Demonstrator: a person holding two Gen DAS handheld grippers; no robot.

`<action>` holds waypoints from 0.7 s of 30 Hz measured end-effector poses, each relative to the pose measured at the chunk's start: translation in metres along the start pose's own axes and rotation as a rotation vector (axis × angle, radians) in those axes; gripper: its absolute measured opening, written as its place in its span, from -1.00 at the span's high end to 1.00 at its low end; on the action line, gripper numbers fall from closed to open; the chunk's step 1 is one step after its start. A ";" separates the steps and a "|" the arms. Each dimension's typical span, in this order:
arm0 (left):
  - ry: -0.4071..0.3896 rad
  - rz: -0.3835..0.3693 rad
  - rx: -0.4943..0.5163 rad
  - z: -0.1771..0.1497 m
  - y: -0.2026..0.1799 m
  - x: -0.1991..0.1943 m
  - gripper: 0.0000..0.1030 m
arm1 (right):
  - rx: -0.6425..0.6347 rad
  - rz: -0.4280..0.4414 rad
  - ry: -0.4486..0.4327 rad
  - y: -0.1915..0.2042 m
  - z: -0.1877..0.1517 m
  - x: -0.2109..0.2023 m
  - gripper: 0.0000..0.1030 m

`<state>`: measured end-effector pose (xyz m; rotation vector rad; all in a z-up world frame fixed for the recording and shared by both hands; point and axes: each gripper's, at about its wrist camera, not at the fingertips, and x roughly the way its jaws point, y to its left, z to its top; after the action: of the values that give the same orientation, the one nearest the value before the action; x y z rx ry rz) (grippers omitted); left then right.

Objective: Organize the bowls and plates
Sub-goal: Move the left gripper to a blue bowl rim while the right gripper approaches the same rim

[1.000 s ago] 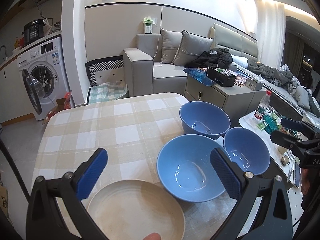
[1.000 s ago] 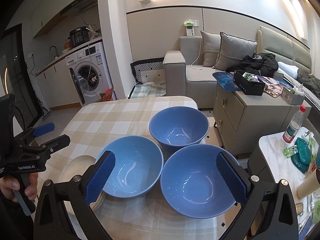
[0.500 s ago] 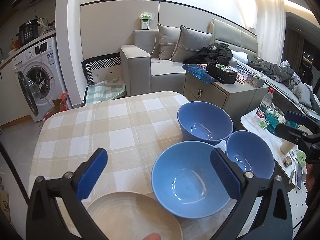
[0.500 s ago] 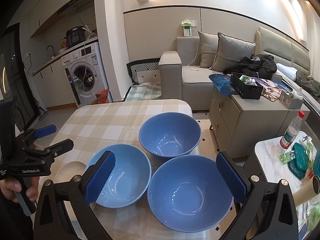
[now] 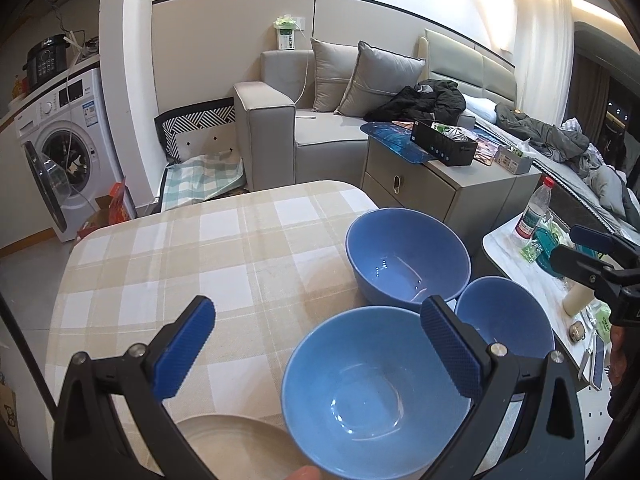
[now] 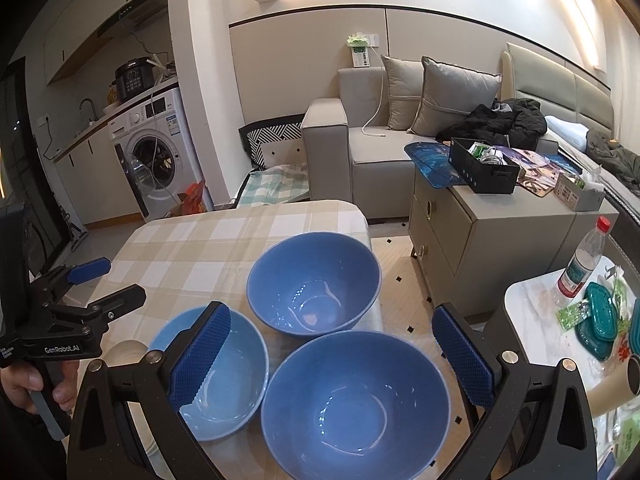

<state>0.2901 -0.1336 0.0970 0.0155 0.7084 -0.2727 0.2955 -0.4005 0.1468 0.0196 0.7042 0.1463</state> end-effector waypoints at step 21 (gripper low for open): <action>0.020 -0.001 0.031 0.028 -0.019 0.032 -1.00 | 0.031 0.005 0.061 -0.026 0.025 0.047 -0.99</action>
<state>0.3269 -0.1626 0.0992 0.0472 0.7243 -0.2850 0.3498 -0.4185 0.1339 0.0463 0.7671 0.1411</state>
